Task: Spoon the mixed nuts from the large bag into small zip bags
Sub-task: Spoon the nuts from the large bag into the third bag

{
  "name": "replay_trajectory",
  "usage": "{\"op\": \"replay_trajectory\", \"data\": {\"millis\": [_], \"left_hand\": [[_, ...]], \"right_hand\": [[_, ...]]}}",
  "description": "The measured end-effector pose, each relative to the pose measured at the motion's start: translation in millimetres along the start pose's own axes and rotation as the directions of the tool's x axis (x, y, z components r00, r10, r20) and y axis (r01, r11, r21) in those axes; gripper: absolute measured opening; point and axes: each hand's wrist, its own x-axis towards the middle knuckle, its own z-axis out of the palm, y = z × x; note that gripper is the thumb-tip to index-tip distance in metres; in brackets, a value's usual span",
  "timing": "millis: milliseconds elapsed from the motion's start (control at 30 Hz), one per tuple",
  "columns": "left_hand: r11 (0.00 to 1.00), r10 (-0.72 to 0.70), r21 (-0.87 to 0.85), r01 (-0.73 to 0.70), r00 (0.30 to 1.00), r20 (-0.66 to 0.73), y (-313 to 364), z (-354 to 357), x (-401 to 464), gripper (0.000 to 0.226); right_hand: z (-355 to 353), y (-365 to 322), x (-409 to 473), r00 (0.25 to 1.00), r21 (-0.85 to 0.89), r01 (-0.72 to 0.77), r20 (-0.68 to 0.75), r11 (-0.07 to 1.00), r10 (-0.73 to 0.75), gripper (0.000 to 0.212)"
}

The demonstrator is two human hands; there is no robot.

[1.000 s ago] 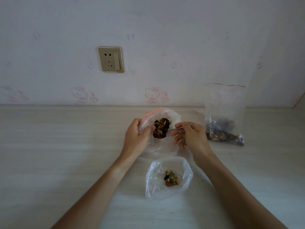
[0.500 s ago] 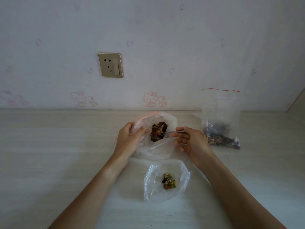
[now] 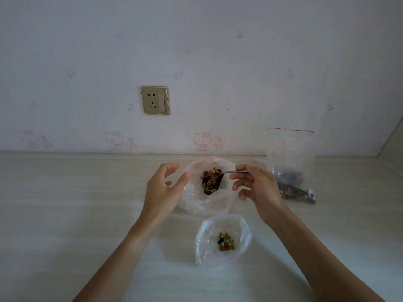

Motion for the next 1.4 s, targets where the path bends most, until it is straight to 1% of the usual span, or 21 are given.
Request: {"op": "replay_trajectory", "data": {"millis": [100, 200, 267, 300, 333, 400, 467, 533, 600, 667, 733, 767, 867, 967, 1000, 1067, 1167, 1267, 1400], "left_hand": [[0.989, 0.124, 0.082, -0.121, 0.992, -0.029, 7, -8, -14, 0.036], [0.951, 0.263, 0.181, -0.249, 0.963, -0.057, 18, -12, -34, 0.024], [0.93, 0.318, 0.208, -0.303, 0.947, -0.043, 26, -14, -52, 0.015], [0.929, 0.318, 0.204, -0.309, 0.948, -0.015, 28, -15, -62, 0.011], [0.936, 0.296, 0.193, -0.296, 0.955, 0.027, 29, -15, -71, 0.01], [0.955, 0.199, 0.198, -0.222, 0.971, 0.131, 30, -16, -88, 0.013], [0.949, 0.087, 0.278, -0.151, 0.97, 0.228, 28, -15, -101, 0.029], [0.931, -0.005, 0.348, -0.107, 0.953, 0.304, 25, -13, -110, 0.043], [0.904, -0.045, 0.414, -0.106, 0.939, 0.34, 23, -8, -115, 0.039], [0.886, -0.039, 0.447, -0.124, 0.94, 0.338, 26, -4, -114, 0.028], [0.892, -0.034, 0.438, -0.114, 0.948, 0.315, 30, -1, -111, 0.017], [0.897, -0.034, 0.43, -0.106, 0.952, 0.305, 31, 0, -109, 0.018], [0.91, -0.037, 0.406, -0.084, 0.959, 0.281, 35, 3, -102, 0.036], [0.898, -0.025, 0.428, -0.099, 0.961, 0.275, 39, 3, -95, 0.033], [0.898, -0.031, 0.43, -0.094, 0.961, 0.274, 40, 4, -93, 0.034], [0.91, -0.061, 0.41, -0.059, 0.96, 0.273, 39, 4, -91, 0.038], [0.903, -0.092, 0.429, -0.037, 0.957, 0.276, 36, 5, -89, 0.037], [0.879, -0.065, 0.47, -0.081, 0.956, 0.286, 31, 4, -87, 0.038], [0.86, -0.02, 0.488, -0.147, 0.947, 0.319, 24, 3, -87, 0.039]], "right_hand": [[1, -12, -10, 0.999, 0.001, 0.031, 0.031, 1.0, -0.031, 0.033], [-2, -23, -24, 0.997, 0.013, 0.057, 0.06, 0.998, -0.057, 0.033], [-7, -28, -36, 0.995, 0.024, 0.062, 0.079, 0.998, -0.063, 0.032], [-10, -30, -43, 0.994, 0.029, 0.063, 0.088, 0.998, -0.066, 0.032], [-15, -31, -50, 0.993, 0.033, 0.064, 0.096, 0.997, -0.067, 0.032], [-24, -32, -65, 0.991, 0.04, 0.062, 0.115, 0.997, -0.066, 0.032], [-33, -30, -80, 0.99, 0.044, 0.051, 0.13, 0.998, -0.056, 0.032], [-41, -28, -94, 0.989, 0.043, 0.034, 0.14, 0.998, -0.04, 0.033], [-47, -26, -106, 0.988, 0.035, 0.016, 0.15, 0.999, -0.021, 0.034], [-50, -24, -116, 0.987, -0.006, 0.016, 0.158, 1.0, -0.015, 0.035], [-51, -22, -124, 0.983, -0.121, 0.067, 0.175, 0.99, -0.045, 0.036], [-51, -22, -127, 0.977, -0.187, 0.114, 0.202, 0.976, -0.075, 0.036], [-49, -25, -135, 0.928, -0.355, 0.285, 0.335, 0.89, -0.163, 0.037], [-53, -29, -137, 0.872, -0.515, 0.433, 0.449, 0.74, -0.197, 0.034], [-55, -30, -137, 0.857, -0.545, 0.463, 0.477, 0.699, -0.196, 0.031], [-58, -32, -136, 0.838, -0.557, 0.496, 0.509, 0.666, -0.198, 0.028], [-58, -32, -131, 0.839, -0.525, 0.495, 0.494, 0.692, -0.226, 0.03], [-53, -29, -124, 0.865, -0.458, 0.458, 0.427, 0.762, -0.264, 0.033], [-50, -20, -114, 0.916, -0.341, 0.354, 0.314, 0.871, -0.249, 0.034]]}}
